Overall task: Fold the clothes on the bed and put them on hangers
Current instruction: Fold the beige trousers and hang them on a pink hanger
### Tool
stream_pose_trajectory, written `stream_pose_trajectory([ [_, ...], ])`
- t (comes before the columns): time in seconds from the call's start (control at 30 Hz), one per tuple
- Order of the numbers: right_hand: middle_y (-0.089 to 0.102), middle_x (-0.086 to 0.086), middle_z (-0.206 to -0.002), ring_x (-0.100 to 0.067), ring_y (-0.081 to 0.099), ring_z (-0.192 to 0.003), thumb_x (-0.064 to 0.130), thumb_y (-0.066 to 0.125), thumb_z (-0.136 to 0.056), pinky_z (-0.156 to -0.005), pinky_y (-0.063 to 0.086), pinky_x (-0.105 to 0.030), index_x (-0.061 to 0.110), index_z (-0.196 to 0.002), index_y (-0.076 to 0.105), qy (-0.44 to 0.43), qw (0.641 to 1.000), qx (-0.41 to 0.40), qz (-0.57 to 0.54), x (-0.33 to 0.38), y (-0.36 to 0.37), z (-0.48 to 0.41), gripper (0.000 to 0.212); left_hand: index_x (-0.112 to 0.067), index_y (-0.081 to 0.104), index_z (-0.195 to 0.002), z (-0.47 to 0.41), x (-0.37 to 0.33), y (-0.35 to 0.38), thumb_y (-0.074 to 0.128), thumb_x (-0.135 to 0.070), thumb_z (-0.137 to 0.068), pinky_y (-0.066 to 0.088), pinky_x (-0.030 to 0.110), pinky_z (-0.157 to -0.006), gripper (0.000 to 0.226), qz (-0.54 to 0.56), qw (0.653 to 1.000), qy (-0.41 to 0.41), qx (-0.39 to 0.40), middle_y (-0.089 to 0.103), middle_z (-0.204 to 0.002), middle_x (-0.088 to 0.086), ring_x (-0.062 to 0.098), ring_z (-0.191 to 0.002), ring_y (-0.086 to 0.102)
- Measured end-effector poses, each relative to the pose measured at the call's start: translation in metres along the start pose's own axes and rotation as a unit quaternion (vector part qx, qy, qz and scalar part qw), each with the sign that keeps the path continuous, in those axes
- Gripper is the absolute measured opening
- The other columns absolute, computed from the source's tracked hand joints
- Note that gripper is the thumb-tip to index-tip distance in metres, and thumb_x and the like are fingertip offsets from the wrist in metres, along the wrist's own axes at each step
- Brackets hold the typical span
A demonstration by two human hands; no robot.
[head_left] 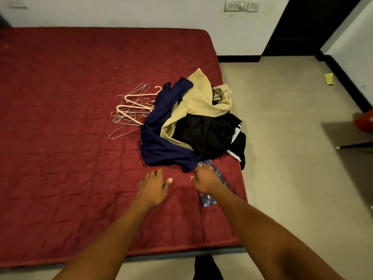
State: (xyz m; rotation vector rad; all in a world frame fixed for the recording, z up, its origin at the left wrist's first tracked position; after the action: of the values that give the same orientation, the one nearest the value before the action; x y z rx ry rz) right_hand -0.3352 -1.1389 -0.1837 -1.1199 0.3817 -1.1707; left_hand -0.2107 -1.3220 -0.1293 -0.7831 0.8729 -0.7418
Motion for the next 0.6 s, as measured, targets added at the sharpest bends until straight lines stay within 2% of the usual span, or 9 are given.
stream_pose_trajectory([
  [0.13, 0.054, -0.022, -0.129, -0.041, 0.047, -0.127, 0.032, 0.064, -0.091, -0.104, 0.046, -0.049, 0.001, -0.125, 0.056, -0.040, 0.999, 0.008, 0.013, -0.024, -0.028, -0.081, 0.046, -0.011, 0.035, -0.150, -0.063, -0.009, 0.005, 0.041, -0.054, -0.102, 0.041, 0.051, -0.106, 0.064, 0.012, 1.000, -0.021, 0.005, 0.048, -0.144, 0.020, 0.040, -0.131, 0.046],
  [0.37, 0.056, -0.023, -0.129, -0.043, 0.054, -0.122, 0.021, 0.061, -0.093, -0.099, 0.047, -0.046, -0.001, -0.130, 0.051, -0.001, 0.992, -0.099, -0.073, -0.050, -0.134, -0.227, 0.044, -0.012, 0.036, -0.150, -0.165, -0.016, -0.011, 0.044, -0.053, -0.101, 0.043, 0.057, -0.104, 0.064, 0.033, 0.998, -0.051, -0.033, 0.048, -0.145, 0.020, 0.043, -0.132, 0.045],
  [0.43, 0.054, -0.024, -0.132, -0.044, 0.053, -0.123, 0.019, 0.060, -0.091, -0.099, 0.047, -0.046, -0.003, -0.133, 0.048, 0.012, 0.988, -0.135, -0.072, -0.057, -0.150, -0.263, 0.050, -0.012, 0.037, -0.149, -0.182, -0.016, -0.012, 0.045, -0.052, -0.101, 0.044, 0.058, -0.102, 0.063, 0.030, 0.998, -0.050, -0.039, 0.050, -0.143, 0.021, 0.043, -0.131, 0.046],
  [0.53, 0.038, -0.029, -0.151, -0.045, 0.039, -0.139, 0.030, 0.064, -0.089, -0.111, 0.036, -0.051, -0.005, -0.148, 0.033, 0.049, 0.987, -0.150, -0.034, -0.068, -0.149, -0.300, 0.075, -0.013, 0.036, -0.150, -0.192, -0.010, -0.006, 0.045, -0.051, -0.102, 0.044, 0.056, -0.103, 0.062, 0.056, 0.995, -0.068, -0.050, 0.051, -0.143, 0.020, 0.042, -0.131, 0.046],
  [0.57, 0.037, -0.028, -0.153, -0.044, 0.039, -0.140, 0.033, 0.063, -0.089, -0.113, 0.034, -0.052, -0.004, -0.149, 0.031, 0.069, 0.986, -0.150, -0.015, -0.076, -0.147, -0.307, 0.077, -0.014, 0.035, -0.150, -0.191, -0.010, 0.001, 0.045, -0.052, -0.102, 0.043, 0.055, -0.104, 0.062, 0.068, 0.994, -0.074, -0.045, 0.050, -0.144, 0.018, 0.041, -0.132, 0.046],
  [0.6, 0.044, -0.027, -0.148, -0.044, 0.045, -0.135, 0.033, 0.062, -0.091, -0.111, 0.036, -0.051, -0.003, -0.145, 0.037, 0.084, 0.985, -0.150, 0.003, -0.083, -0.145, -0.313, 0.070, -0.015, 0.035, -0.151, -0.189, -0.007, 0.008, 0.045, -0.052, -0.102, 0.042, 0.055, -0.105, 0.062, 0.083, 0.992, -0.083, -0.040, 0.050, -0.145, 0.018, 0.040, -0.133, 0.046],
])
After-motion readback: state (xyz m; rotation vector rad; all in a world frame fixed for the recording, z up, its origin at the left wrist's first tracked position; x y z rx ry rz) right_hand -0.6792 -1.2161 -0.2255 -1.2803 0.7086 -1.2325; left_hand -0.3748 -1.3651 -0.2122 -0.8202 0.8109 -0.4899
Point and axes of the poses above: each hand's wrist, its own z-axis away from the middle knuckle, its own y-axis out of the palm, x = y × z, the point moved 4 cm from there along -z, towards the middle knuckle
